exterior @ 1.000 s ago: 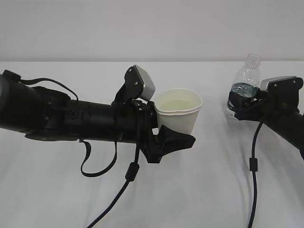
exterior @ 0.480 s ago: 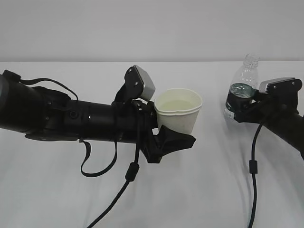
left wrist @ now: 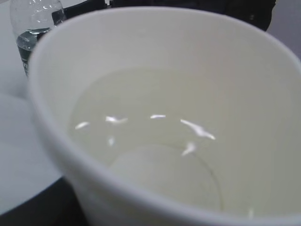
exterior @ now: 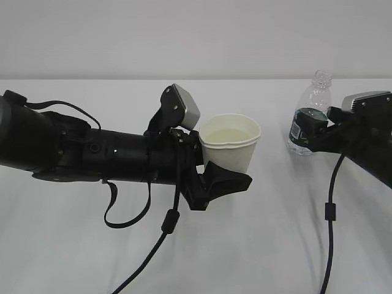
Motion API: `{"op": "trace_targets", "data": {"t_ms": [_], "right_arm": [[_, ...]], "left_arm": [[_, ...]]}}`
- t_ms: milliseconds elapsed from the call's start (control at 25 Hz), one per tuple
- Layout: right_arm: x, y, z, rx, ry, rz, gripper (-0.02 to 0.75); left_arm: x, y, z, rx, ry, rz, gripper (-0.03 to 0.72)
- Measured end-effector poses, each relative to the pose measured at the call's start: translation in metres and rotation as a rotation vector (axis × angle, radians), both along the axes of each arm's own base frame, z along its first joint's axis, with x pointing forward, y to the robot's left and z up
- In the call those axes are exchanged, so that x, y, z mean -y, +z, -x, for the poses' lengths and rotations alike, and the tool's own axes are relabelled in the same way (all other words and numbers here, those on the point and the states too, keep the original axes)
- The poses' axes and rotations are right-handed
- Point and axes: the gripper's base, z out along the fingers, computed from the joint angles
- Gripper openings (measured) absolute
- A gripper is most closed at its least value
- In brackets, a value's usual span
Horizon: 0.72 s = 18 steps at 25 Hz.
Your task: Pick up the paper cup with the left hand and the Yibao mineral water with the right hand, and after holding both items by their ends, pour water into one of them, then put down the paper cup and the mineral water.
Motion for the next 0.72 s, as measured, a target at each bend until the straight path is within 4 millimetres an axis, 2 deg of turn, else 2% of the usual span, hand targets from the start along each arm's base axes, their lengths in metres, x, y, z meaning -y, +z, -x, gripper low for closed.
{"op": "trace_targets", "data": {"t_ms": [280,720], "right_arm": [[-0.001,-0.002,0.01,-0.027,0.0,-0.004,0.593],[0.0,0.015,0.026,-0.014,-0.016,-0.008,0.593]], "left_arm": [[0.0,0.0,0.0,0.0,0.0,0.0,0.456],[0.0,0.0,0.0,0.0,0.0,0.0,0.456]]}}
